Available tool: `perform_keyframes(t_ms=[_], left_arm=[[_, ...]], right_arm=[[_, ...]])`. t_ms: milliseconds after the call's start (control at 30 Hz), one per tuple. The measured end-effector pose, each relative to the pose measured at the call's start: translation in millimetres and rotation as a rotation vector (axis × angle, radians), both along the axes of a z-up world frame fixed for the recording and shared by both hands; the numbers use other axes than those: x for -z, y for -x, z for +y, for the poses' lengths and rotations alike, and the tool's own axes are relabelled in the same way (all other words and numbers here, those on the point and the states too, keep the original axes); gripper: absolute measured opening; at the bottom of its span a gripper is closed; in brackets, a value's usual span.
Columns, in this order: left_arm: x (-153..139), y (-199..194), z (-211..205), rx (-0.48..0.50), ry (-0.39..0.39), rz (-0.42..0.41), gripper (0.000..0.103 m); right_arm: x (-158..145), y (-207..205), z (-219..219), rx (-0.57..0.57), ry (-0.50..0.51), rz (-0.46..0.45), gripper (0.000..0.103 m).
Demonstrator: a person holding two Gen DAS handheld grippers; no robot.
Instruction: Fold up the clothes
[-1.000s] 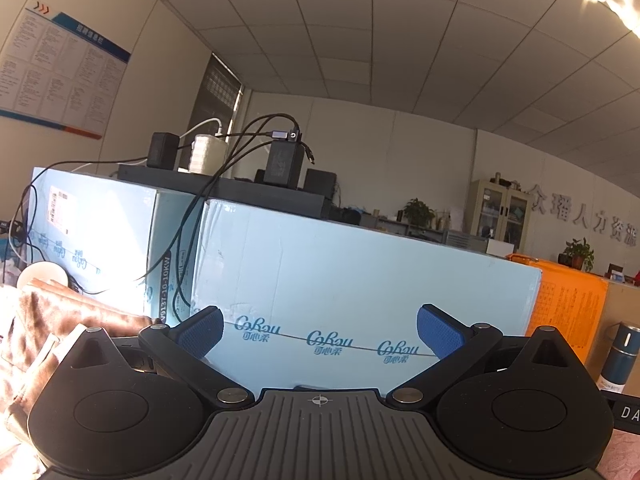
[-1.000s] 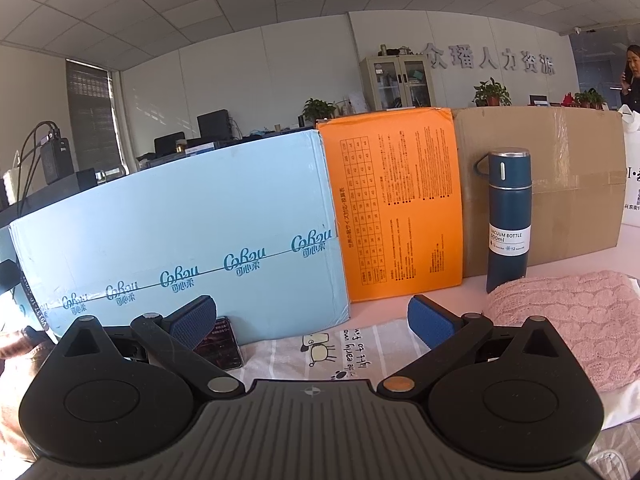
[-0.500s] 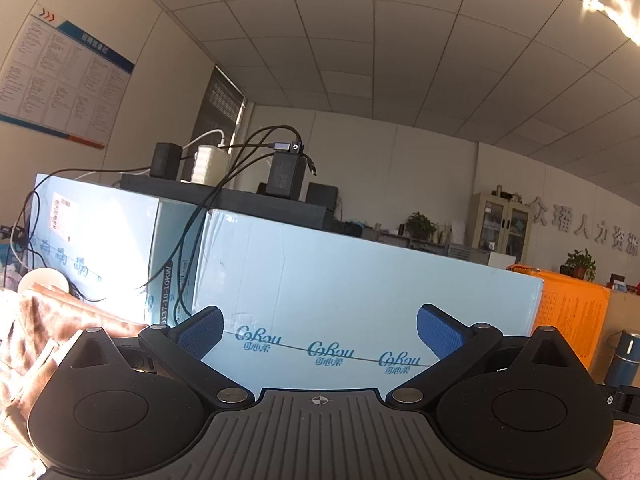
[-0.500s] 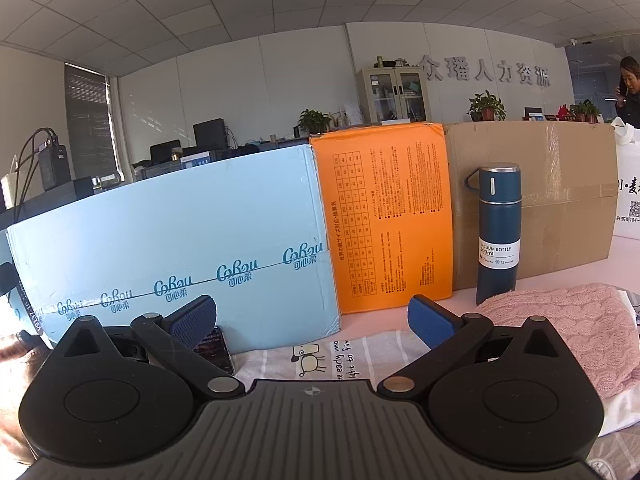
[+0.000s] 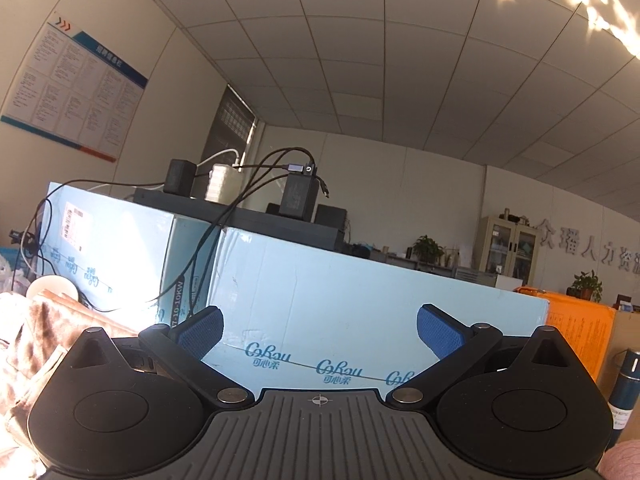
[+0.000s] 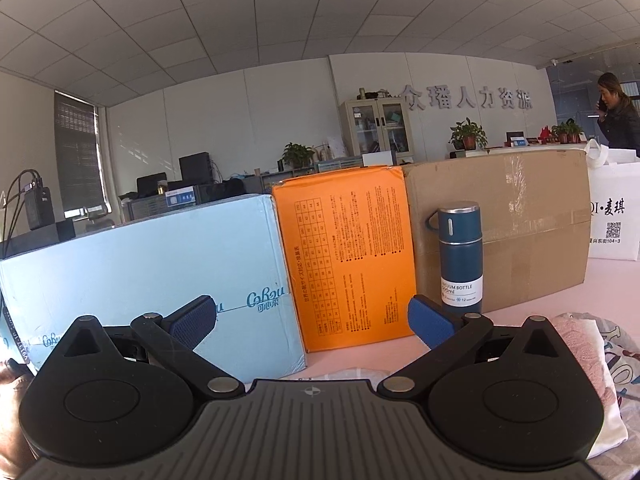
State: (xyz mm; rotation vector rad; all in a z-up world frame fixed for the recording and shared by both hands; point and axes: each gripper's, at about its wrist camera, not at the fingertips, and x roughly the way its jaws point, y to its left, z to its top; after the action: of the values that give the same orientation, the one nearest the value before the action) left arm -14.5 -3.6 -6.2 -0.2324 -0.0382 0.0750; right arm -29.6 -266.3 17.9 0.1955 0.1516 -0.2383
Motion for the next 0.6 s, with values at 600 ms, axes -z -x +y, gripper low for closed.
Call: perform_keyframes(t_ms=[600], left_arm=[[49, -21, -95, 0.410, -0.126, 0.213, 0.103]], right_arm=[[28, 9, -123, 0.169, -0.184, 0.116, 0.103]])
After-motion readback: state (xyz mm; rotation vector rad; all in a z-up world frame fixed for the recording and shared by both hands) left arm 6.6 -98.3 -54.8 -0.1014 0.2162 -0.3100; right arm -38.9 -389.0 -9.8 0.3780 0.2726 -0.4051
